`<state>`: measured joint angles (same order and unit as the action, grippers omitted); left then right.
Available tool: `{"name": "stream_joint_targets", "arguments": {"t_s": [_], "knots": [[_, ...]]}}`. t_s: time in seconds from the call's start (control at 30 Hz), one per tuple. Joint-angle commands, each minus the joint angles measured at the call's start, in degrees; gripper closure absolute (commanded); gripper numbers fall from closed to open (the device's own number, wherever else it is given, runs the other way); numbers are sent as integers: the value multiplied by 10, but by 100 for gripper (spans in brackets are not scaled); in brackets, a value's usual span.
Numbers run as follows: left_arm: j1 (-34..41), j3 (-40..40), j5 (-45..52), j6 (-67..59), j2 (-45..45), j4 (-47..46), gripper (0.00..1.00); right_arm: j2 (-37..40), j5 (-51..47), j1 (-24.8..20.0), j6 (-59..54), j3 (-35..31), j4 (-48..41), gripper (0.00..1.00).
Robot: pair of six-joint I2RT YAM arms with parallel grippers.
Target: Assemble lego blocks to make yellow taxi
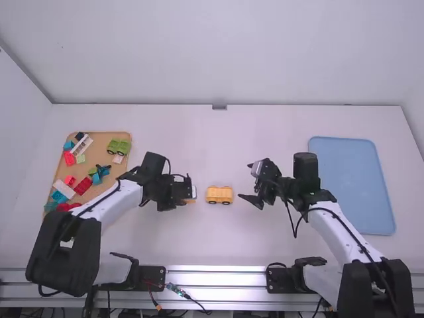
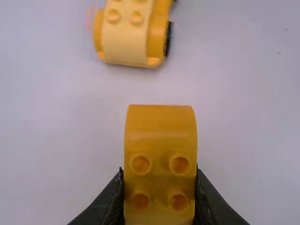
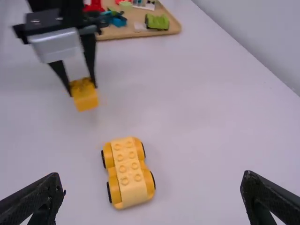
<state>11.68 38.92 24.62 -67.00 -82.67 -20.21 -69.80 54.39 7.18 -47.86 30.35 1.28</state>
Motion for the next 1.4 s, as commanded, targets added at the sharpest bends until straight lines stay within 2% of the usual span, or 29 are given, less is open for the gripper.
{"name": "stream_joint_targets", "arguments": {"t_s": [0.0,0.2,0.3,0.53,0.6,0.73,0.77,0.8,0.83,0.87,1.1,1.23,1.33,1.37], "knots": [[-1,10,-10,14,-38,3,99,-11,39,7,-19,-29,34,1],[0,64,-43,-23,-122,-33,99,-68,32,27,-19,-56,106,1],[0,79,-59,-17,-151,-14,99,-115,24,25,-2,-56,145,1],[1,75,-56,-15,-166,17,98,-194,26,31,-4,-56,209,1],[1,74,-56,-14,-166,14,95,-217,28,33,-4,-56,229,1],[1,74,-56,-14,-166,12,81,-252,26,43,-4,-56,258,1],[1,74,-55,-14,-166,12,71,-256,26,45,-4,-56,259,1],[1,74,-54,-14,-166,12,54,-259,25,47,-5,-56,259,1],[1,74,-47,-14,-166,10,21,-259,26,48,-4,-56,259,1],[1,74,-45,-14,-166,10,1,-259,26,49,-4,-56,259,1],[1,74,-49,-14,-166,33,1,-258,-1,43,-3,-56,258,1],[2,74,-73,-25,-166,16,1,-258,0,47,-4,-56,254,1],[1,74,-57,-58,-165,12,1,-258,-9,58,-4,-56,253,1],[-6,74,-21,-81,-165,16,1,-258,-17,67,-4,-56,254,1]]}}
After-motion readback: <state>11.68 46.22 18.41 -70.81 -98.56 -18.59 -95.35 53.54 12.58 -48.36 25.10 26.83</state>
